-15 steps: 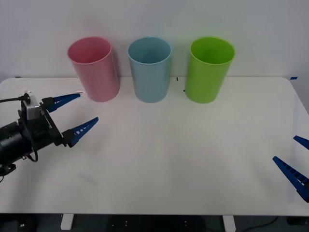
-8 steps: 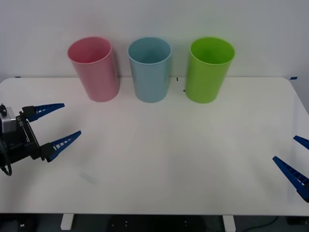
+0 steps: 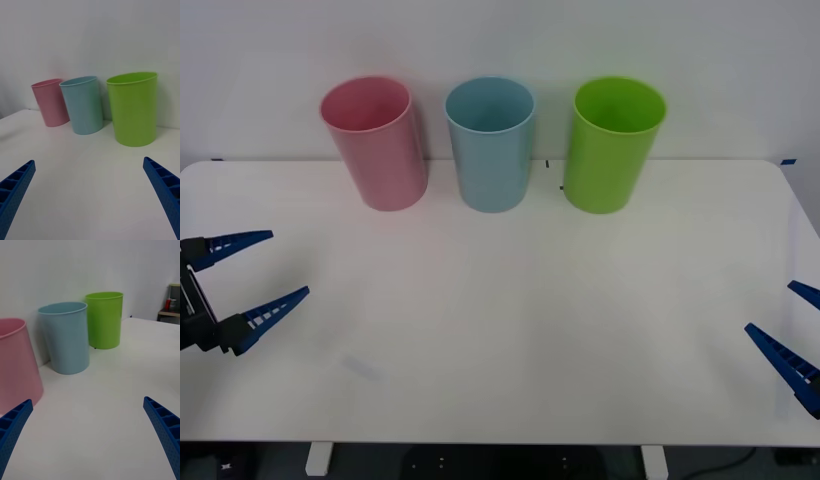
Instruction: Grasp the object on the table and drop it into the matching bin: aluminum can to the light blue bin, PET bottle to the pink bin.
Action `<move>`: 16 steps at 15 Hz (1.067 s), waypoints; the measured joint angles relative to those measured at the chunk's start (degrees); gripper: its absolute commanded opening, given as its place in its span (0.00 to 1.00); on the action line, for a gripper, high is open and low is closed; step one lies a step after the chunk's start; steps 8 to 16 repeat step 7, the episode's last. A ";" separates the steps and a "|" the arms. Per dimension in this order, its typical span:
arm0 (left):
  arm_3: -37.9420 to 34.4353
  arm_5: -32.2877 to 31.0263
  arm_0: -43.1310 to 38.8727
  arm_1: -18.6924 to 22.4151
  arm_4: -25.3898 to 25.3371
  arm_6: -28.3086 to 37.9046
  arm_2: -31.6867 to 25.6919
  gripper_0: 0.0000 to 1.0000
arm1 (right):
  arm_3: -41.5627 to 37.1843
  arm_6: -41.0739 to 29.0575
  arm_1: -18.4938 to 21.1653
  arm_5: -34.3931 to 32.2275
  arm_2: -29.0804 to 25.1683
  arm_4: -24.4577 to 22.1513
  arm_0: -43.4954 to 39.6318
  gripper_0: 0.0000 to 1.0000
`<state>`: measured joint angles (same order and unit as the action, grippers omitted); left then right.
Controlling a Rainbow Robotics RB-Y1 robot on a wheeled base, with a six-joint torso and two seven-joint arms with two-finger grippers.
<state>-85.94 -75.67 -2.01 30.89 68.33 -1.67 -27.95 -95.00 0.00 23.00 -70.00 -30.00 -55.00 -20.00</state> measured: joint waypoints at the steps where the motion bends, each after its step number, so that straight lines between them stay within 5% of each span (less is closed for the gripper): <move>1: -0.44 -0.23 -0.80 0.43 -0.01 0.07 -0.59 1.00 | 0.00 0.01 0.00 0.00 0.00 0.00 0.00 1.00; 16: -0.82 -0.20 -2.32 3.20 0.06 0.00 -0.50 1.00 | 0.00 0.01 0.00 0.00 0.00 0.00 0.00 1.00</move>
